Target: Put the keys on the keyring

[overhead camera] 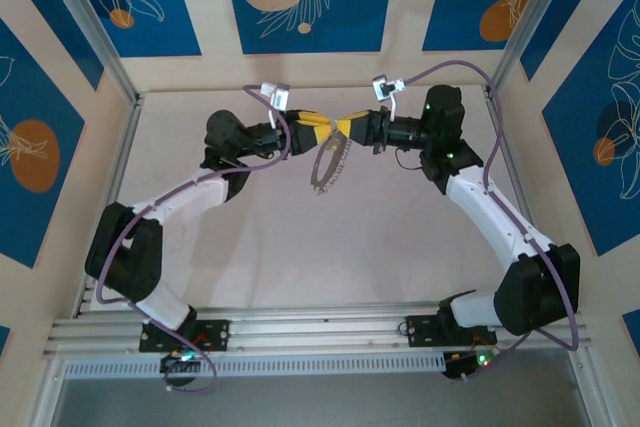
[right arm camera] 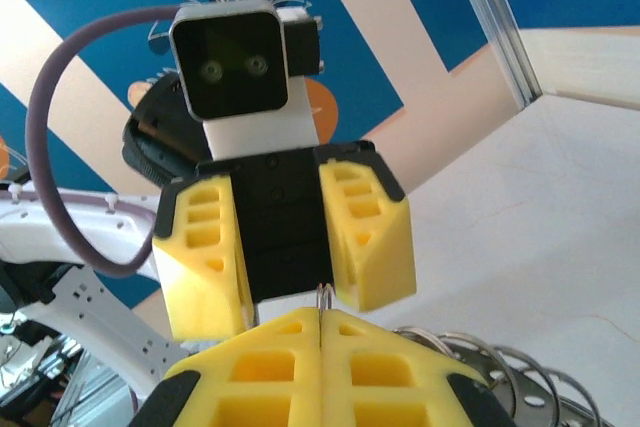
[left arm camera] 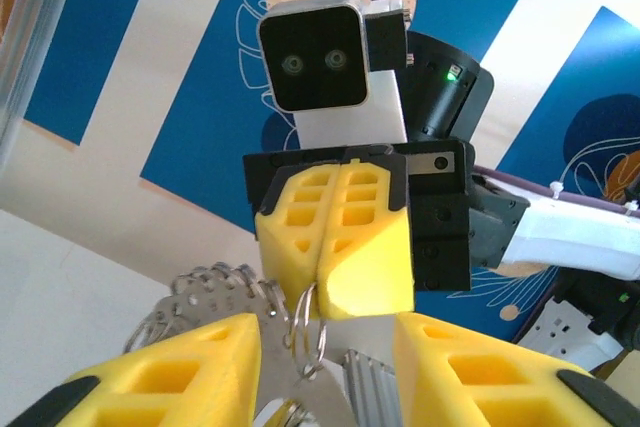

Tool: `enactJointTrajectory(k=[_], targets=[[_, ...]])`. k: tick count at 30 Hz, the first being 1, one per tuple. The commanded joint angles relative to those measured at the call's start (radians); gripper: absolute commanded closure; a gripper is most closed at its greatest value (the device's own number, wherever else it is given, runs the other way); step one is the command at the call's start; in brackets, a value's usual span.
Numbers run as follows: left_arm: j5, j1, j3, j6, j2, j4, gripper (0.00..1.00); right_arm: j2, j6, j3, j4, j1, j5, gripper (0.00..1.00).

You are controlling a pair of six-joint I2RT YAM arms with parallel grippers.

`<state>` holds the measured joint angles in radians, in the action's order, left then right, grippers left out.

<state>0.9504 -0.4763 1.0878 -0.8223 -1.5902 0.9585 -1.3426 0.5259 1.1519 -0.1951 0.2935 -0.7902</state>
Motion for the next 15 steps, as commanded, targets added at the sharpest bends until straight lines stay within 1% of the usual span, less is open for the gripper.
enactJointTrajectory(k=[1,5,9,12,15], targets=[[0.074,0.032,0.053,0.105,0.047,-0.119,0.58,-0.015,-0.097,0.062,0.123,-0.027,-0.092,1.00],[0.109,0.050,0.097,0.232,0.065,-0.304,0.55,-0.040,-0.149,0.107,0.202,-0.052,-0.144,1.00],[0.135,0.050,0.174,0.408,0.061,-0.568,0.54,-0.083,-0.248,0.178,0.342,-0.051,-0.195,1.00],[0.150,0.050,0.226,0.520,0.048,-0.737,0.54,-0.120,-0.311,0.230,0.439,-0.052,-0.216,1.00],[0.159,0.050,0.265,0.599,0.034,-0.853,0.54,-0.147,-0.340,0.262,0.483,-0.052,-0.237,1.00]])
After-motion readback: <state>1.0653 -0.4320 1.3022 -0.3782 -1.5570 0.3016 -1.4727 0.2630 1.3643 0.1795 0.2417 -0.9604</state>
